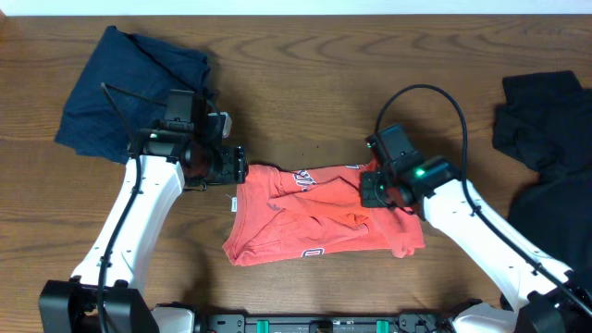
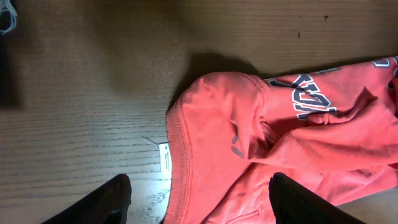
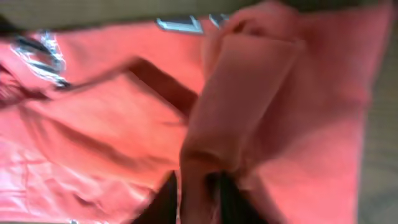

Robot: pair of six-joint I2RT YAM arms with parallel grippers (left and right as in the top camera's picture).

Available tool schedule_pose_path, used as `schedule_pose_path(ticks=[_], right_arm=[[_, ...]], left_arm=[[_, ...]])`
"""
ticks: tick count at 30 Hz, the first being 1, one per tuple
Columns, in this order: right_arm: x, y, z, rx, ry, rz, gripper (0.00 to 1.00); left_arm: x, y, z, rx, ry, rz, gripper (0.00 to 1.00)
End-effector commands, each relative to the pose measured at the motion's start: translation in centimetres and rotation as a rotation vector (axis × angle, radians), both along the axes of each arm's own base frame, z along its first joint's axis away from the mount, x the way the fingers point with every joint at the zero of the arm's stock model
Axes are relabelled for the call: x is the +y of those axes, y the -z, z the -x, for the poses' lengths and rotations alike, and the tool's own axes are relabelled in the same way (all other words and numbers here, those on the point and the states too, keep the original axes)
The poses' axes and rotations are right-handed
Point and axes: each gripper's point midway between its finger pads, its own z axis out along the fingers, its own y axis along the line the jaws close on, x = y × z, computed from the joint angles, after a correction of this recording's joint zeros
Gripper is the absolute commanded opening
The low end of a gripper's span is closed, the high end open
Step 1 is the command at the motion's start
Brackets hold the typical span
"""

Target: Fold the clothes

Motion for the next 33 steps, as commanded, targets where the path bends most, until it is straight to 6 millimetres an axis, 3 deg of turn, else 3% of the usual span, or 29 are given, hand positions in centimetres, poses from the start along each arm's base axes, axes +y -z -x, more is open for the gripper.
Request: schedule_pose_path(ticks=[1, 5, 10, 13, 15, 20, 22, 24, 27, 30, 33], right_arm=[[0.6, -0.8, -0.9, -0.041, 0.037, -0.013, 0.42], [0.6, -0.7, -0.7, -0.039, -0.004, 0.000, 0.47], [0.3, -0.5, -0.2, -0.023, -0.049, 0.025, 0.47], [0.7, 0.0, 0.7, 0.008, -0.092, 0.011, 0.36], [1.1, 0.9, 1.6, 0.042, -0.108, 0.003, 0.17], [4.7, 3.8, 3.1, 0.076, -0.210, -0.123, 0.14], [5.2, 4.2, 2.6, 0.061, -0.231, -0.130, 0.20], [5.0, 4.0, 1.9, 0.043, -0.224, -0.131, 0.28], [4.6, 2.8, 0.6, -0.001, -0.239, -0.135, 0.29], [3.8, 0.1, -1.0, -0.053, -0.241, -0.137, 0.34], [2.5, -2.5, -0.9, -0.066, -0.253, -0.122, 0.40]], left_arm=[[-0.1, -0.9, -0.4, -0.030, 0.010, 0.000, 0.72], [-0.1, -0.9, -0.4, -0.030, 0.011, -0.001, 0.72], [-0.1, -0.9, -0.4, -0.031, 0.010, 0.000, 0.72], [-0.1, -0.9, -0.4, -0.031, 0.010, 0.000, 0.72], [-0.1, -0.9, -0.4, -0.031, 0.011, 0.000, 0.72], [-0.1, -0.9, -0.4, -0.031, 0.010, 0.000, 0.72], [-0.1, -0.9, -0.4, -0.031, 0.010, 0.000, 0.72], [-0.1, -0.9, -0.4, -0.030, 0.010, 0.000, 0.72], [-0.1, -0.9, -0.3, -0.025, 0.010, -0.001, 0.72], [0.0, -0.8, 0.0, -0.013, 0.010, -0.002, 0.72], [0.0, -0.7, 0.2, -0.005, 0.011, -0.004, 0.72]])
